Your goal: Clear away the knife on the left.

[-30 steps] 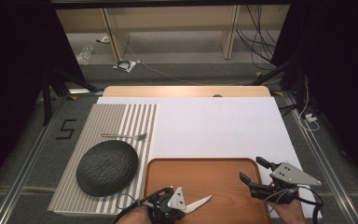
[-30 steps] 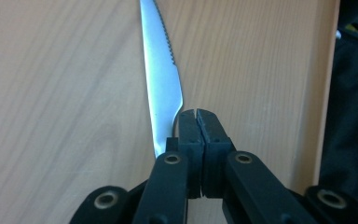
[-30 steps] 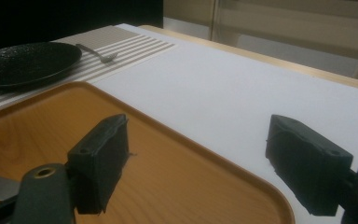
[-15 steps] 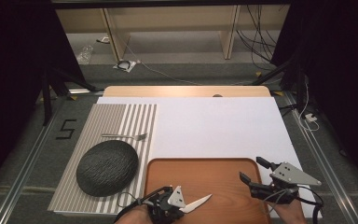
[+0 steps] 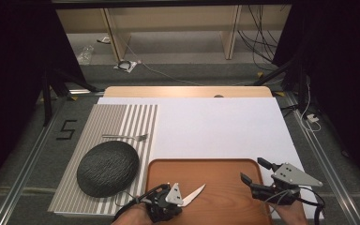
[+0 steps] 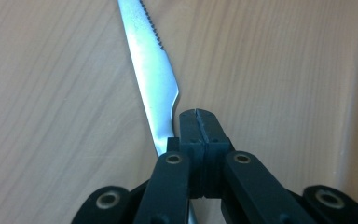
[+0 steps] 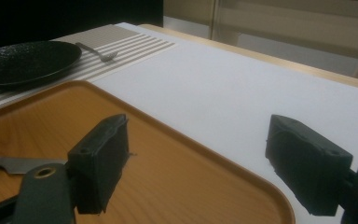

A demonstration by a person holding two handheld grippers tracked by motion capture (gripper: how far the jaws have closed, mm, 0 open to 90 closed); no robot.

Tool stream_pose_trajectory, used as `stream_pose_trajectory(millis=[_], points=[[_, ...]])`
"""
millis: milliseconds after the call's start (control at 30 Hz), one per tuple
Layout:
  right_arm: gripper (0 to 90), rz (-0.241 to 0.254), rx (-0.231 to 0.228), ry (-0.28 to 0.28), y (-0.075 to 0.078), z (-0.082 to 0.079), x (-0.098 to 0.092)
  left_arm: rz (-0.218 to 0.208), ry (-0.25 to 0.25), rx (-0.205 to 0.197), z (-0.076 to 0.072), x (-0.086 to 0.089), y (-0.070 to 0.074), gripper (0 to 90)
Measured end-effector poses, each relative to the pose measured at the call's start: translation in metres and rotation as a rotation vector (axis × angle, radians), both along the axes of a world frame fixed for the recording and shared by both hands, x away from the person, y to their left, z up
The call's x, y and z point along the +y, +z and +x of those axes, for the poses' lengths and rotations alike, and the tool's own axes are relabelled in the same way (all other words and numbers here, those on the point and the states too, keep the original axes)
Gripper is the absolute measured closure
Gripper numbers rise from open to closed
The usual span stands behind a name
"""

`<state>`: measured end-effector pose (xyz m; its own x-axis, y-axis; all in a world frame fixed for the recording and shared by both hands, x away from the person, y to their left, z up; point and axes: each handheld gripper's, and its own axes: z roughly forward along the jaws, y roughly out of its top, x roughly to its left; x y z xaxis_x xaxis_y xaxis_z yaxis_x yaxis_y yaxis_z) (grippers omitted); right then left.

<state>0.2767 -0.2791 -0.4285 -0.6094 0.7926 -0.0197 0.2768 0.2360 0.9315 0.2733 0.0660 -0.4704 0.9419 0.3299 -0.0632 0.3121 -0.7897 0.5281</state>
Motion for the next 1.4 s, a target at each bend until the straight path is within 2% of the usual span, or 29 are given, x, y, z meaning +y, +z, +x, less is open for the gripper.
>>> stream_pose_trajectory(millis=[667, 1067, 1167, 1400], points=[[22.3, -0.001, 0.002, 0.004, 0.0, 0.0, 0.0, 0.027, 0.08, -0.06, 0.01, 0.017, 0.0, 89.6], [22.4, -0.003, 0.001, 0.007, 0.0, -0.001, 0.0, 0.04, 0.124, -0.076, 0.011, 0.027, 0.0, 89.6], [22.4, 0.001, 0.0, 0.006, 0.0, 0.0, 0.0, 0.056, 0.132, -0.089, 0.012, 0.029, 0.001, 89.6], [22.4, 0.002, -0.001, 0.007, 0.0, 0.0, 0.0, 0.07, 0.167, -0.091, 0.015, 0.037, 0.001, 89.6]])
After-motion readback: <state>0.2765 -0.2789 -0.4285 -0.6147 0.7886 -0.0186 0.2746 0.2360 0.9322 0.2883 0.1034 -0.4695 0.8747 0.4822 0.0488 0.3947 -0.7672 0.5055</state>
